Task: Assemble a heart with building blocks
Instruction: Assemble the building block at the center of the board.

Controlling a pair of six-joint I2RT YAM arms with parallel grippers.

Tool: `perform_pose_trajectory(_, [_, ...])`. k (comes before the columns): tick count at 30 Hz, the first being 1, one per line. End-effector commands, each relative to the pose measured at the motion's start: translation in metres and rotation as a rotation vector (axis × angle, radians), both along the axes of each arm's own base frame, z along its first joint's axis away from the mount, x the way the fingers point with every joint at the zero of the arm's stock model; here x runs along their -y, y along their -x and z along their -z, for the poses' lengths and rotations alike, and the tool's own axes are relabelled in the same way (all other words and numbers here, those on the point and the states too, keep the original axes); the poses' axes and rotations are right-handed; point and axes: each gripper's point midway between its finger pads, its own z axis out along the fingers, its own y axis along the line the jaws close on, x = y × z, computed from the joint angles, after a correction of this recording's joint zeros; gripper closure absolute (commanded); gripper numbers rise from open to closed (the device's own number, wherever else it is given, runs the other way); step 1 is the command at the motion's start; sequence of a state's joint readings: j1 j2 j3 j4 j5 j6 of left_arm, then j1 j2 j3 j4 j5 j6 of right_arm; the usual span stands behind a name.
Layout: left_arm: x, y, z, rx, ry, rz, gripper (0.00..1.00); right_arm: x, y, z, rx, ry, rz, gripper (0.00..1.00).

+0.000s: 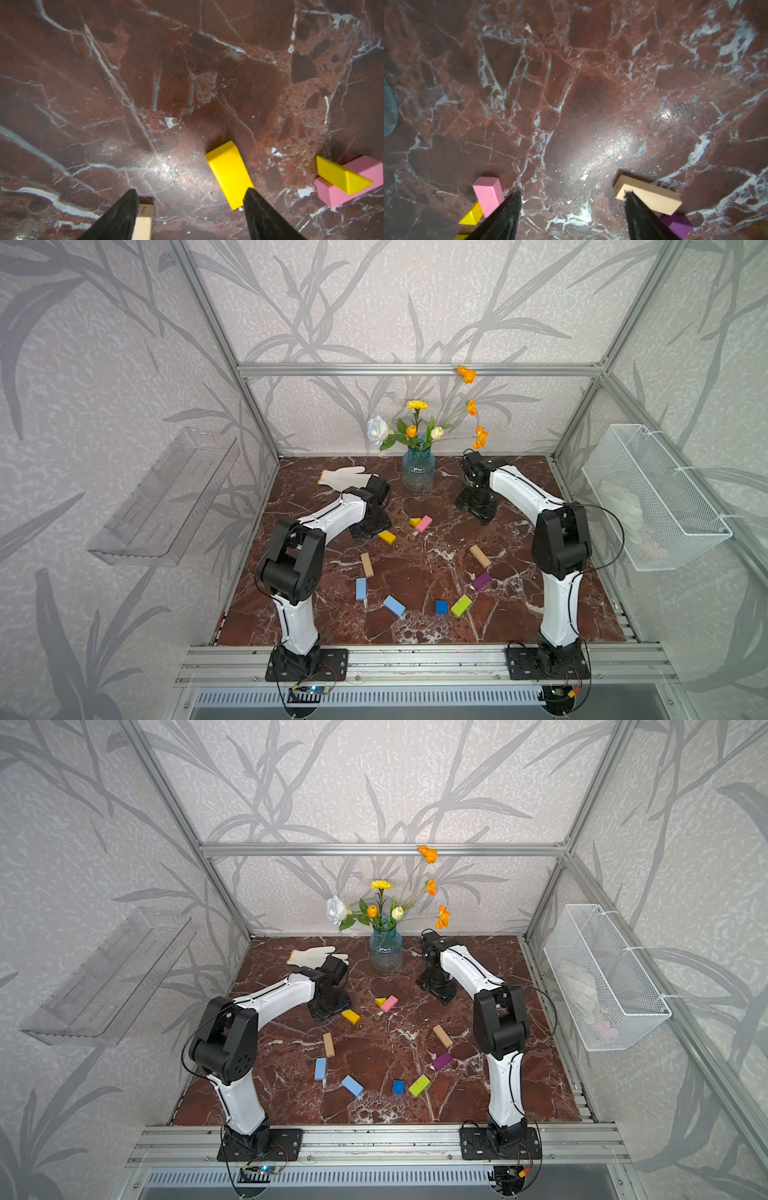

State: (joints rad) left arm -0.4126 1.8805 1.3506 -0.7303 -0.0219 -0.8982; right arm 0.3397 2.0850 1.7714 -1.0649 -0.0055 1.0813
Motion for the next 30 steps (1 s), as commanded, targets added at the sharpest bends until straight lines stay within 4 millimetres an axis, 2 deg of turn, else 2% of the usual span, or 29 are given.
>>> perform_pose_trajectory(1, [0.009,-0.003,0.001,-0.024,0.024,-0.038,0.21,0.002,-0.005,-0.018,0.058,-0.023,-0.015,0.2])
perform_pose_trajectory(9, [0.023,-0.004,0.015,-0.087,0.071,-0.12,0.24,0.015,-0.01,-0.02,0.066,-0.036,-0.001,0.2])
perform_pose_trajectory(19, [0.03,-0.007,0.031,-0.13,0.095,-0.193,0.35,0.027,-0.011,-0.016,0.061,-0.051,0.018,0.21])
perform_pose_trajectory(30, [0.02,-0.009,0.04,-0.146,0.046,-0.201,0.48,0.032,-0.013,-0.015,0.059,-0.059,0.024,0.22])
